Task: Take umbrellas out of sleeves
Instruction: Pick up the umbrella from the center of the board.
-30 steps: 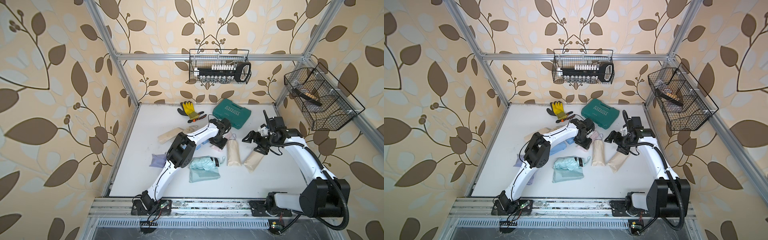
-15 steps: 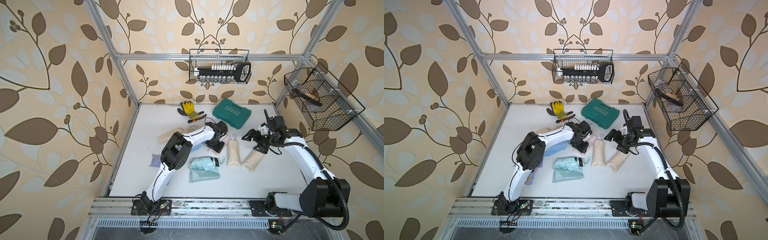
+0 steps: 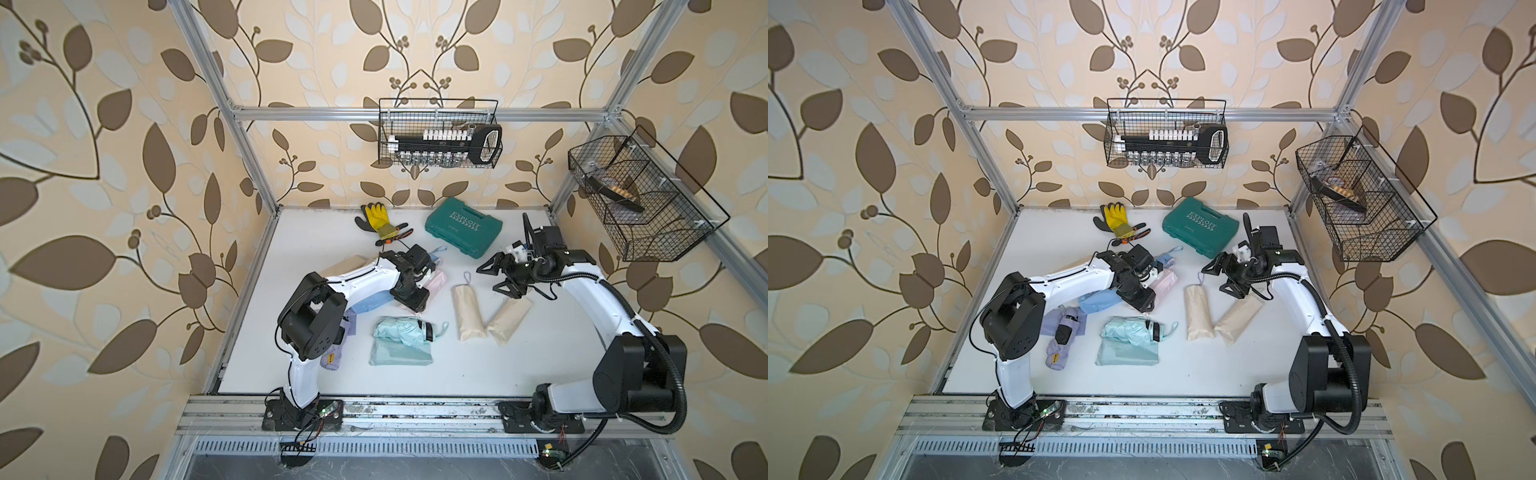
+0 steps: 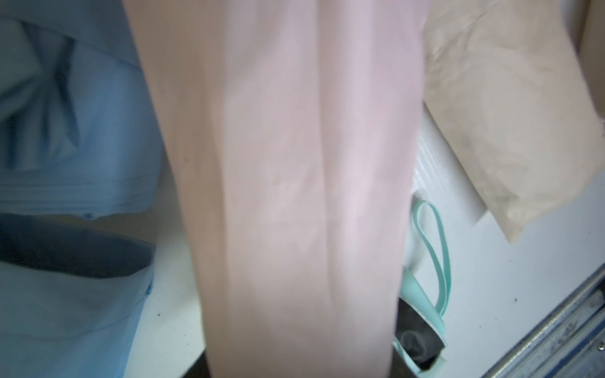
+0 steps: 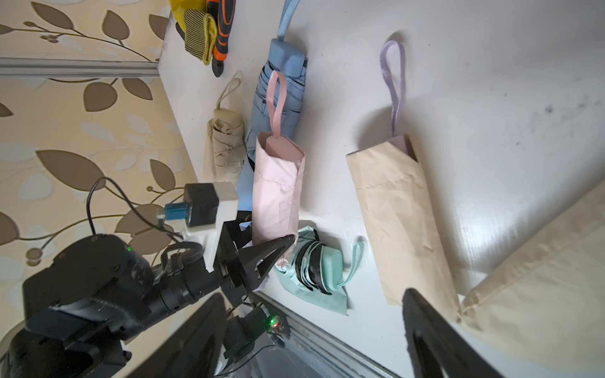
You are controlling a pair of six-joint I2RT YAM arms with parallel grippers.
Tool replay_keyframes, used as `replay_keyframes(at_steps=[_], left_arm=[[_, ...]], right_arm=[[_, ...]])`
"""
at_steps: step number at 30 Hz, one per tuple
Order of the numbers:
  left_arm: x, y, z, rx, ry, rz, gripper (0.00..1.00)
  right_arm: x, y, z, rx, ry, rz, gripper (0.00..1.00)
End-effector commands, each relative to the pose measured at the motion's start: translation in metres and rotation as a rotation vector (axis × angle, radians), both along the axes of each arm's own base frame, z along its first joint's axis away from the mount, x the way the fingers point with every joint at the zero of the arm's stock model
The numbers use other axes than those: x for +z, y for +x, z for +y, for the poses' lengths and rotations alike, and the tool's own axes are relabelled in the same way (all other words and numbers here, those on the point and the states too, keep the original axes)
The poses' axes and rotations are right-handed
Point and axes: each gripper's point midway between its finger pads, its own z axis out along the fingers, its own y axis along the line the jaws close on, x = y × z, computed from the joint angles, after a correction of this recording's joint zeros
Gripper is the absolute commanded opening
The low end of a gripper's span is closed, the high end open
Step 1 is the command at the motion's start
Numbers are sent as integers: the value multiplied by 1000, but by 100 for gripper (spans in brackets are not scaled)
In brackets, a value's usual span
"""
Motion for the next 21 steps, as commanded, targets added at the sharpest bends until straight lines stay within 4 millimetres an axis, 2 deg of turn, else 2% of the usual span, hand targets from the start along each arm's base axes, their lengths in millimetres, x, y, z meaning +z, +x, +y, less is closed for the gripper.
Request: replay_keyframes(at_steps=[1,5,8,13,15,16,17,21], left_arm=[[47,8,-12,-67,-110,-155,6],[71,-2,-7,-107,-166,-223,6],[88,-14,-4,-166,-209,-278,7],[97,-42,-7,-388,-300,-356,7],[98,-48,-10,-438,-338,-388,5],[108,-53,-10,-465,-366,-431,4],[110,-55,-10,-482,-379,-447,3],[106,-62,-7,-563,-373,-492,0]], right_arm=[[22,8,16,49,117,-47,78],[39,13,22,84,159,-93,71],[44,15,24,95,171,-107,65],[48,13,30,108,201,-97,56],[48,10,31,110,203,-84,54],[49,8,32,112,204,-79,54],[50,5,33,118,206,-77,52],[61,-7,40,148,206,-87,49]])
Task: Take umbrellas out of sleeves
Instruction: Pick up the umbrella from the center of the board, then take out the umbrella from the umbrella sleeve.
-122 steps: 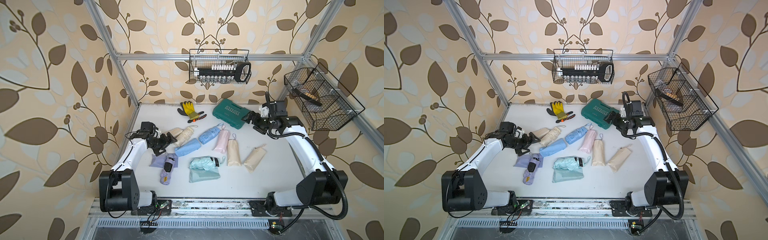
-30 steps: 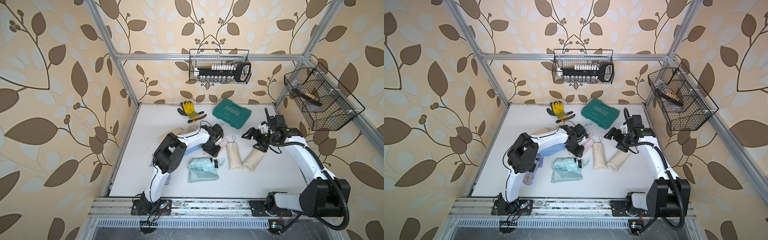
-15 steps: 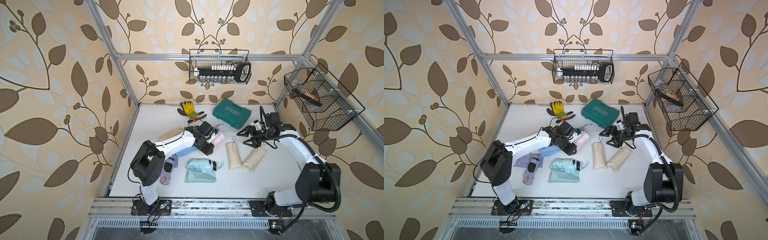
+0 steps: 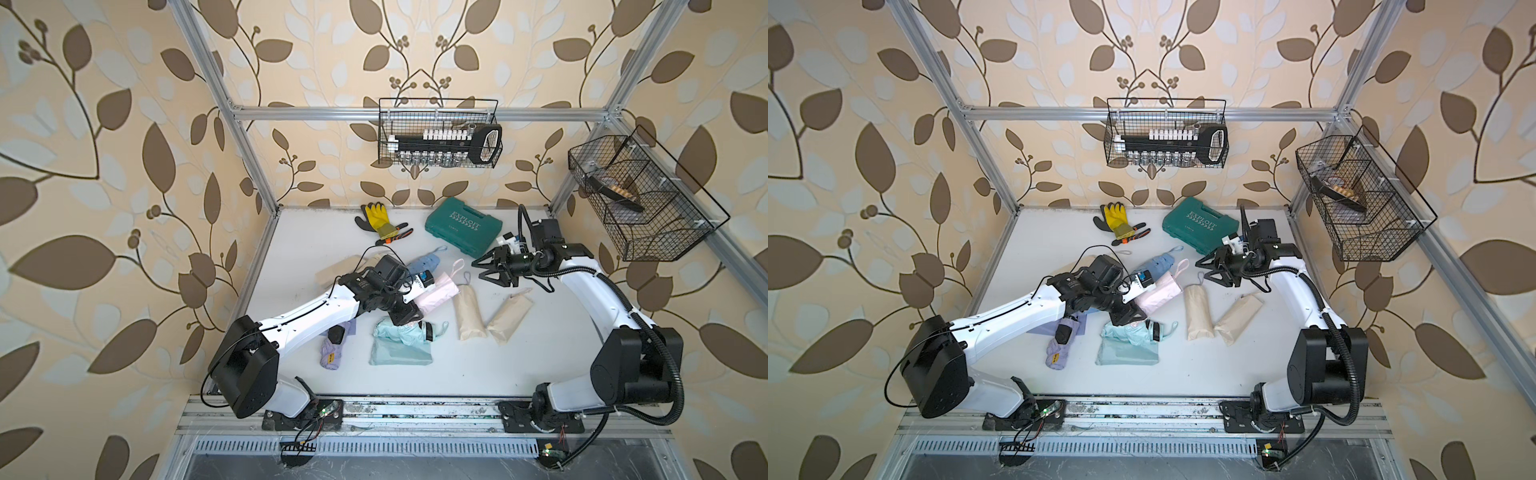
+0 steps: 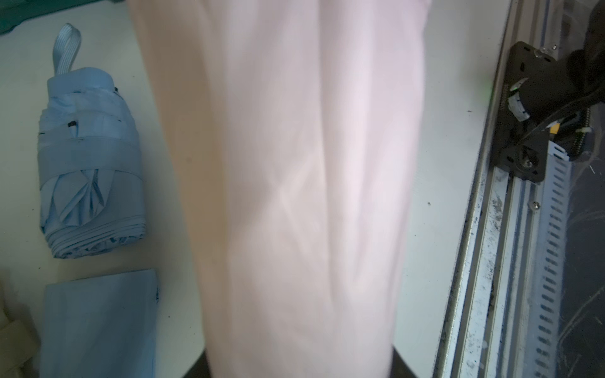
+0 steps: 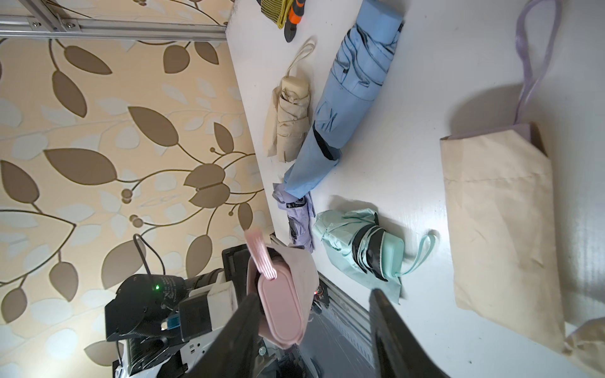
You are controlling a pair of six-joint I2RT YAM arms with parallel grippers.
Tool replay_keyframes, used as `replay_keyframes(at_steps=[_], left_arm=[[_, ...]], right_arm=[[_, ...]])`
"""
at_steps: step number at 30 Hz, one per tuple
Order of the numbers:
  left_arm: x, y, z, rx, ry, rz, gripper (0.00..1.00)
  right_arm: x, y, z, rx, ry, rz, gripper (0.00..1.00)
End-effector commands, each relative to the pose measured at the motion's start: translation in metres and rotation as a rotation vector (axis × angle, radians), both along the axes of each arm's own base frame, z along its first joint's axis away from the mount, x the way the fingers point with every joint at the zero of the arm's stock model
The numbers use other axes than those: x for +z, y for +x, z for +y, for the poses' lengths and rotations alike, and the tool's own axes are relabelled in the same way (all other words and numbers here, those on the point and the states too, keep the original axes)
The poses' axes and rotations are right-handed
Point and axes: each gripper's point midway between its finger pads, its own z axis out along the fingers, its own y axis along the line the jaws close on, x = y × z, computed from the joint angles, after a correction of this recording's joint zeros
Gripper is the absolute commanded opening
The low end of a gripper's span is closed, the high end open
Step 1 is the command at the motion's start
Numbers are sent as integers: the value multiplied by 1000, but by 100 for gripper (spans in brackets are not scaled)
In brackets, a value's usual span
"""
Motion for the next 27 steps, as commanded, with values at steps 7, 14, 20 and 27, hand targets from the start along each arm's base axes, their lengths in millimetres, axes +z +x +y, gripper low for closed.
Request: replay_keyframes(at_steps=[7,14,20,27], left_arm=[[48,-4,-21,-182,-139,-182,0],[54,-9,-23,-206,-155,-178,0],[58,-9,-24,-211,-158,-183,0],[61,-9,-26,-220,-155,-189,0]], right_arm=[[34,-33,31,126,72,-52,48],[33,-52,41,185,94,-21,40],[30,-66,48,217,111,-7,38],[26,-72,54,243,109,5,38]])
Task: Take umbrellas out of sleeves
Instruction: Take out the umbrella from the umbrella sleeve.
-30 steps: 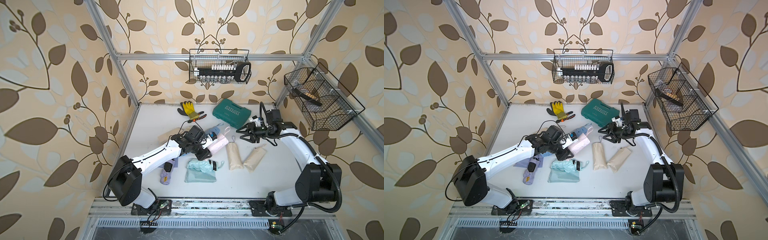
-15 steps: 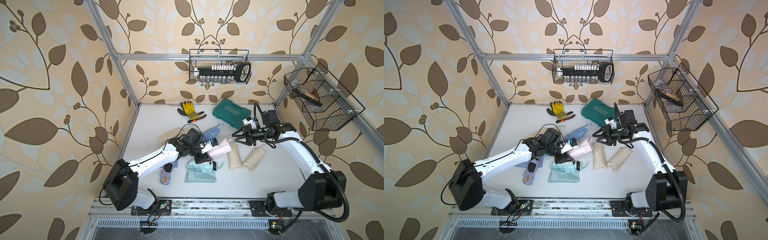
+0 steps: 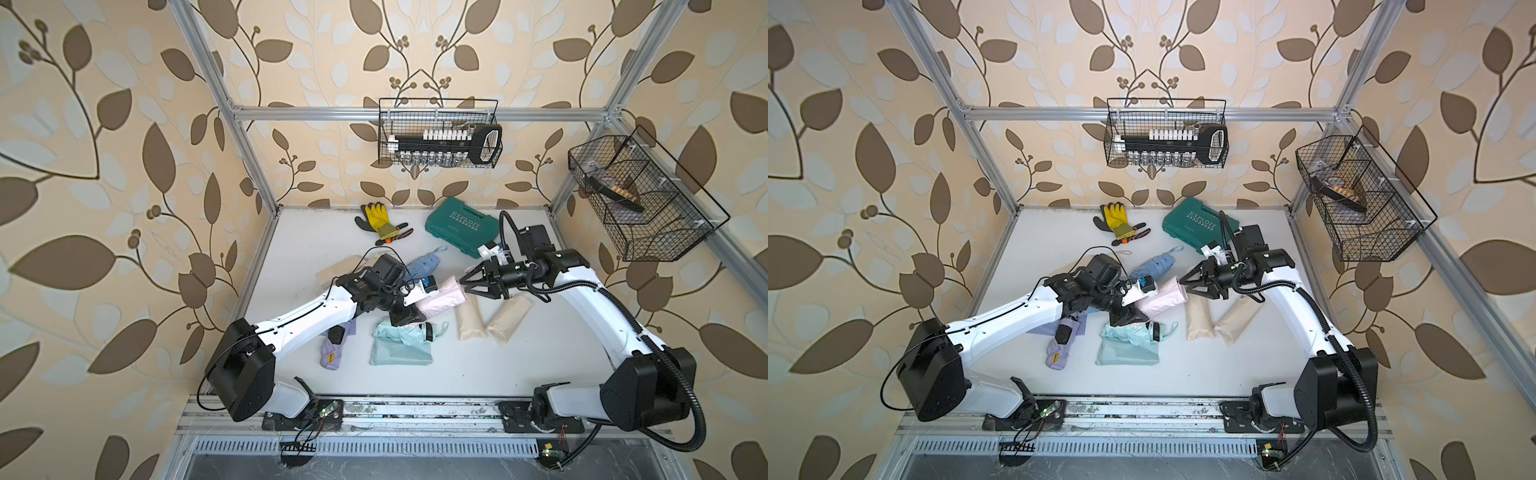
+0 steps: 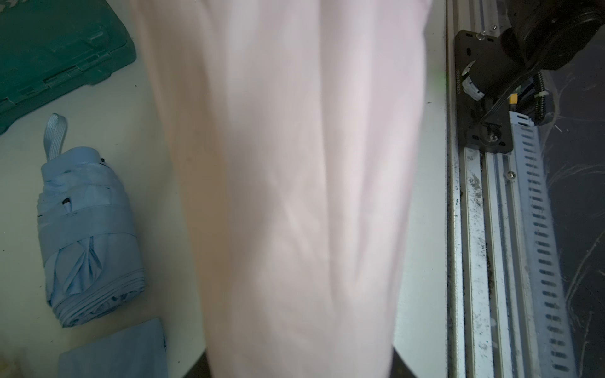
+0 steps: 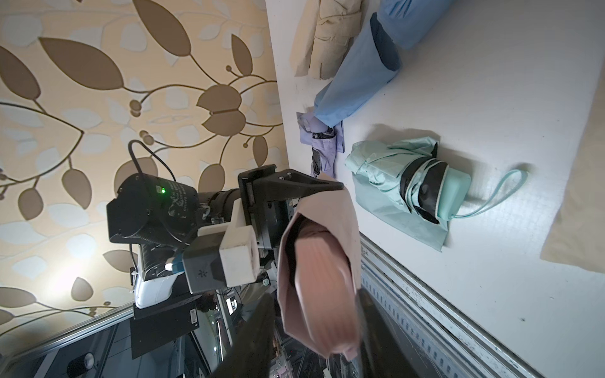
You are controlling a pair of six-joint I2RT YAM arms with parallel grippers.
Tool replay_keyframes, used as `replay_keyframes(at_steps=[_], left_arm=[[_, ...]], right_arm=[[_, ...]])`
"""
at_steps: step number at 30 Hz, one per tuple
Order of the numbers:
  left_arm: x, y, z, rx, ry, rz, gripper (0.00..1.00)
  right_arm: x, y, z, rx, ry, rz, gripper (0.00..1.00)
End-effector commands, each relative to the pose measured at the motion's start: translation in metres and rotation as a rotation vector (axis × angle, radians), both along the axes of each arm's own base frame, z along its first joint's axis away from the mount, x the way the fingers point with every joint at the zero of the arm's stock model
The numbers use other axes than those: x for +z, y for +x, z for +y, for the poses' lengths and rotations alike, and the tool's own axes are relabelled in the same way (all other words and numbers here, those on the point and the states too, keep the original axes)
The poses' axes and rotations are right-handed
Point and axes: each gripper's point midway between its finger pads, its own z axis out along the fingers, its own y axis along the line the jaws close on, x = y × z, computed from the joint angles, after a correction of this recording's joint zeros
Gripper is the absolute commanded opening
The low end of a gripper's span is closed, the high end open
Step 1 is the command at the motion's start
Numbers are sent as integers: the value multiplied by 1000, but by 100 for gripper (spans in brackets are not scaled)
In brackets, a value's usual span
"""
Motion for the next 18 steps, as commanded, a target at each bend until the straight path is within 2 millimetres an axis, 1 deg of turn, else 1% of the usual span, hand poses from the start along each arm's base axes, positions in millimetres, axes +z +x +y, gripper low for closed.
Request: replay_keyframes(at_steps=[1,4,7,18], left_arm=[[44,-2,-13,-59,-101,-92,0],[44,-3,-12,-59,-98,-95,0],[43,-3,-12,-60,-98,-94,0],[43,-5,-13,-66,-99,-96,0]], right_arm=[[-2,-9,3,30,13,6,37],[-3,-12,7,43,11,10,37],[-7,-14,9,50,4,16,33],[-11,-21,21,86,6,26,32]])
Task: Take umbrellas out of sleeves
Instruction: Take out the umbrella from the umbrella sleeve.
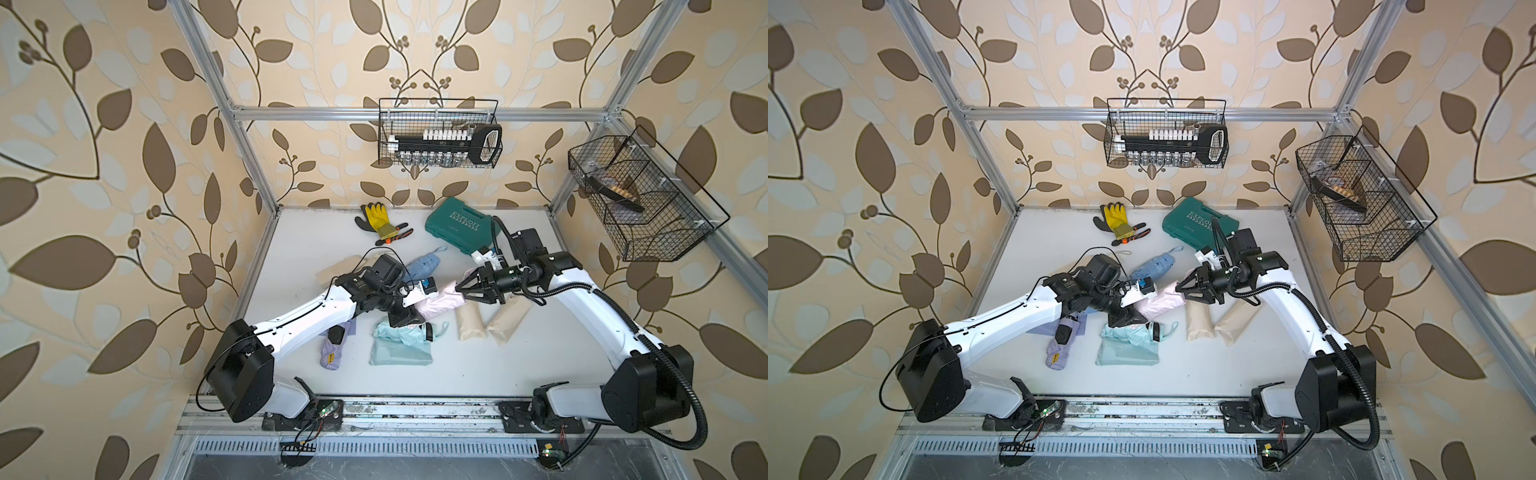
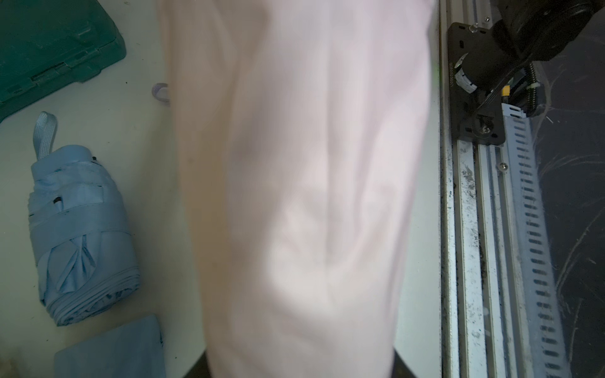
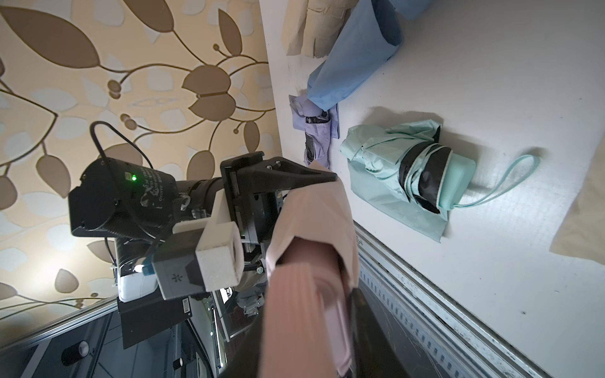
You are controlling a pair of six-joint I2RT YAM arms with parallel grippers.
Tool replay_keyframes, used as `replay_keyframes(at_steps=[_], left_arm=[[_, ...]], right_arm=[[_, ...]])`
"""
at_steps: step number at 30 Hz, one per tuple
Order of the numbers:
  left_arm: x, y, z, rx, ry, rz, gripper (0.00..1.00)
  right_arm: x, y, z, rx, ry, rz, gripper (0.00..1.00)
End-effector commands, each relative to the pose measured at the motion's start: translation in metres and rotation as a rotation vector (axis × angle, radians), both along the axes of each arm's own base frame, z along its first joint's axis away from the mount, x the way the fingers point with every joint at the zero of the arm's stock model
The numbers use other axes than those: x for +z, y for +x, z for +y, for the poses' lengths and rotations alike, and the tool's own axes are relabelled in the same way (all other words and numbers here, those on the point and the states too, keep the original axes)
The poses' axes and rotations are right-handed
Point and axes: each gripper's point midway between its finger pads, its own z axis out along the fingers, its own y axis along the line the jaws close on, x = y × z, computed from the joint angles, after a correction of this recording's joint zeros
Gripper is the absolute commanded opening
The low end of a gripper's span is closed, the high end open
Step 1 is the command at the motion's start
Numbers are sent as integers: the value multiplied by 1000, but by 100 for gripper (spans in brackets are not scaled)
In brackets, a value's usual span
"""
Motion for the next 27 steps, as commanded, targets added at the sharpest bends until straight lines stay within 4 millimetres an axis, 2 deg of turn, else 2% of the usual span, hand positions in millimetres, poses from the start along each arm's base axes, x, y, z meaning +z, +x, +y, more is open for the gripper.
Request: replay_keyframes(at_steps=[1,9,15,20,27], left_arm=[[45,1,-16,-47,-116,-108,0],[45,1,-12,-39,-104,-121,0],[45,1,-11,-37,-101,-125,0],[46,1,-11,-39,-106,-127,0],[45,-1,-15,-53,-102,-125,0]], right_arm=[[-2,-8,7,29,24,15,32],[1,0,2,-17,3,-17,34],[-4,0,-2,-30,-7,-8,28],[-6,-3,5,-12,36,18,26],[-13,-12,26,56,33,34,28]])
